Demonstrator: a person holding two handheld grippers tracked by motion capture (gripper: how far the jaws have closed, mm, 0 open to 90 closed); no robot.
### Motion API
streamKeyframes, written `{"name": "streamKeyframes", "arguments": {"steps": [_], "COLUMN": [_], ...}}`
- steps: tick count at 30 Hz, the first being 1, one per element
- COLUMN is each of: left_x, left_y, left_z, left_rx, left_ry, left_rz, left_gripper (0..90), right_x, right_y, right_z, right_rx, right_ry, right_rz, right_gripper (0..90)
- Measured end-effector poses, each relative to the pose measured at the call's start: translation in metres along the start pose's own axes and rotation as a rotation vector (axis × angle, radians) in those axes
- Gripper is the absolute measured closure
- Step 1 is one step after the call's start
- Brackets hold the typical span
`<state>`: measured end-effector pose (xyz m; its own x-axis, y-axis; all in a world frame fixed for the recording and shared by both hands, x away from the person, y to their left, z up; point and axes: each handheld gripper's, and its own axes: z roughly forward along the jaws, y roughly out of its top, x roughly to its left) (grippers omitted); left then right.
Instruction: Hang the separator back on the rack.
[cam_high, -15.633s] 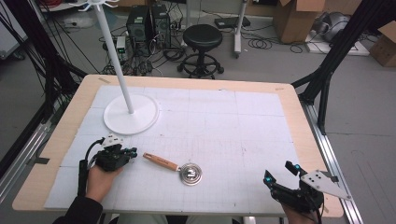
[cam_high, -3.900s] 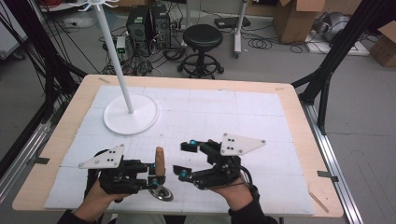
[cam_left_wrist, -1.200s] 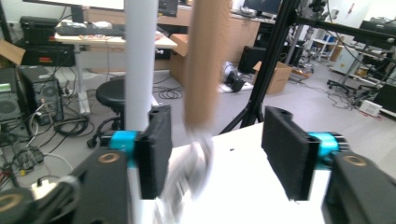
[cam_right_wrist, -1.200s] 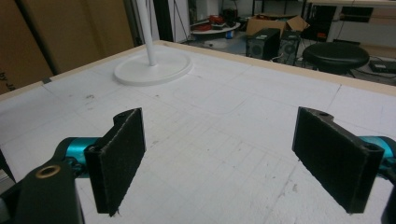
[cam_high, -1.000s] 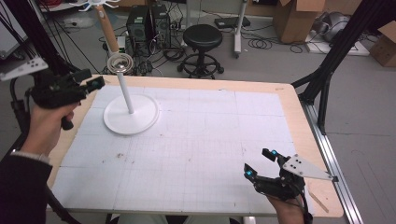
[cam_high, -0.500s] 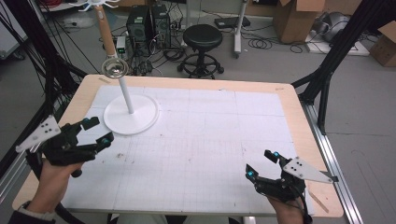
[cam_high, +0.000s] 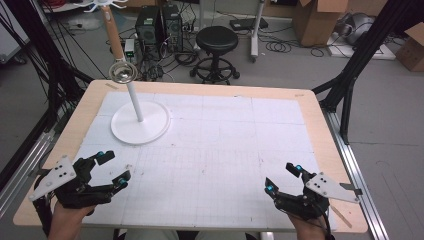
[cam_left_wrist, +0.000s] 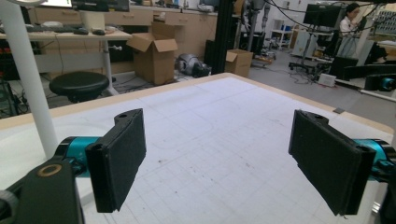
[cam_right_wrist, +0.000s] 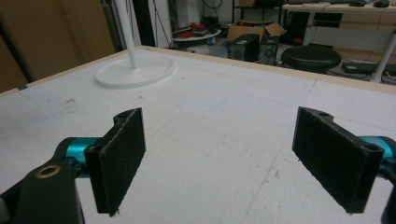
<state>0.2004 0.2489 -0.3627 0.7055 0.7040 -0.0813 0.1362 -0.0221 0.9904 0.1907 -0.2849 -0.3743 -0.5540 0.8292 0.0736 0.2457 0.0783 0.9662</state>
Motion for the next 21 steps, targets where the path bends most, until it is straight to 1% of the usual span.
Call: {"name": "streamKeyframes", "arguments": {"steps": [2,4,8,13,21], "left_x": [-0.0001,-0.0001,0.0009,0.0038,0.0056], "left_y": [-0.0038,-0.0056,-0.0051,-0.006,-0.0054], "left_z": [0.001,0.002,0.0026,0.0027,0.0015], "left_rx": [0.014,0.017,0.016,0.016,0.009], "left_ry": [0.001,0.004,0.009,0.014,0.02], "left_rz": [-0.003,-0.005,-0.009,-0.022,-0.027], "left_gripper": [19.3,19.4,19.4,19.5,19.5], "right_x": [0.0004,0.0014,0.0024,0.0009,0.0016], "right_y": [0.0,-0.0005,-0.0008,-0.0009,-0.0008], "right_z": [0.0009,0.0023,0.004,0.0039,0.0044], "right_rx": [-0.001,0.006,0.014,0.013,0.017], "right_ry": [0.001,0.007,0.011,0.009,0.012], "right_rz": [-0.001,-0.002,-0.012,-0.008,-0.007], "right_gripper": [16.0,16.0,16.0,16.0,16.0]}}
